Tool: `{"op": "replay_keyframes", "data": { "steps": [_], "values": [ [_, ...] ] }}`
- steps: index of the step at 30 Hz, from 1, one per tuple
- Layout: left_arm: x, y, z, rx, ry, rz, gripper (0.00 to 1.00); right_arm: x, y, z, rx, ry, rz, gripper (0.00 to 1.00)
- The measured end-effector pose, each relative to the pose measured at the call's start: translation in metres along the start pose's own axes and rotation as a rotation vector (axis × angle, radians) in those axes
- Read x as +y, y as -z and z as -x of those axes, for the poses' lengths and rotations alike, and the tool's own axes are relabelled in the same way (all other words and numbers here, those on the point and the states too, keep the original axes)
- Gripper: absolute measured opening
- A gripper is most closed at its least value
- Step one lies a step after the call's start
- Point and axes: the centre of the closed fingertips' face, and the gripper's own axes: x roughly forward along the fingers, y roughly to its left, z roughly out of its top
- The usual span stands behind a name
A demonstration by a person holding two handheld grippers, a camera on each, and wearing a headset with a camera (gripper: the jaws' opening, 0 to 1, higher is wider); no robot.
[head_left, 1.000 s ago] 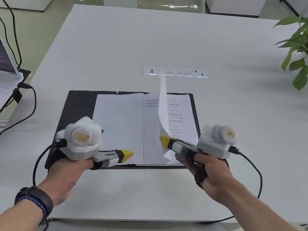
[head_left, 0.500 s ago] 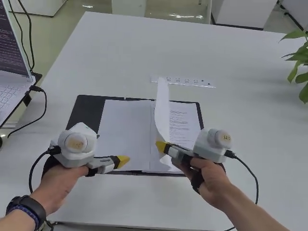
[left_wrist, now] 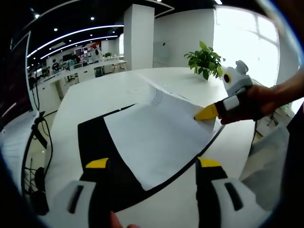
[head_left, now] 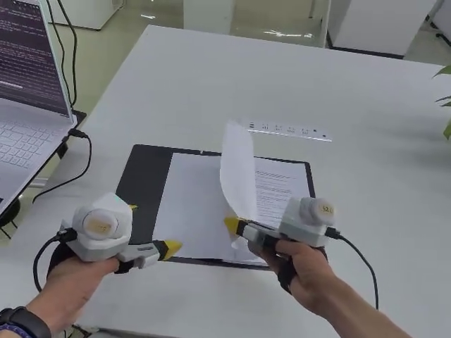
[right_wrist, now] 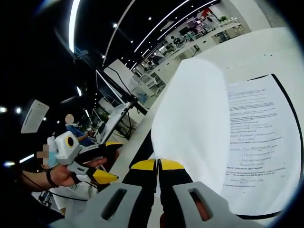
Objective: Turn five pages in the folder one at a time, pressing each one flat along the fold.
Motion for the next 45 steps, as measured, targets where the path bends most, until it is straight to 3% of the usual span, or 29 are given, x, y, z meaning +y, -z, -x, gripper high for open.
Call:
{"op": "replay_keyframes", "data": {
  "steps": [2, 9, 17, 28, 39, 45],
  "values": [
    [0.008, 0.004, 0.004, 0.000, -0.022, 0.011, 0.72, 0.003, 0.002, -0.005, 0.009, -0.007, 0.001, 0.00],
    [0.021, 0.012, 0.015, -0.005, -0.047, 0.042, 0.72, 0.012, 0.007, -0.020, 0.039, -0.024, 0.007, 0.00],
    [0.020, 0.009, 0.028, -0.017, -0.067, 0.053, 0.71, 0.020, 0.017, -0.042, 0.098, -0.046, 0.024, 0.00],
    [0.036, 0.010, 0.040, -0.033, -0.099, 0.085, 0.71, 0.027, 0.026, -0.070, 0.147, -0.064, 0.018, 0.00],
    [0.035, 0.011, 0.038, -0.050, -0.101, 0.120, 0.71, 0.034, 0.040, -0.097, 0.185, -0.076, -0.027, 0.00],
    [0.035, 0.014, 0.039, -0.046, -0.099, 0.123, 0.71, 0.030, 0.044, -0.108, 0.207, -0.064, -0.050, 0.00]
  ]
}}
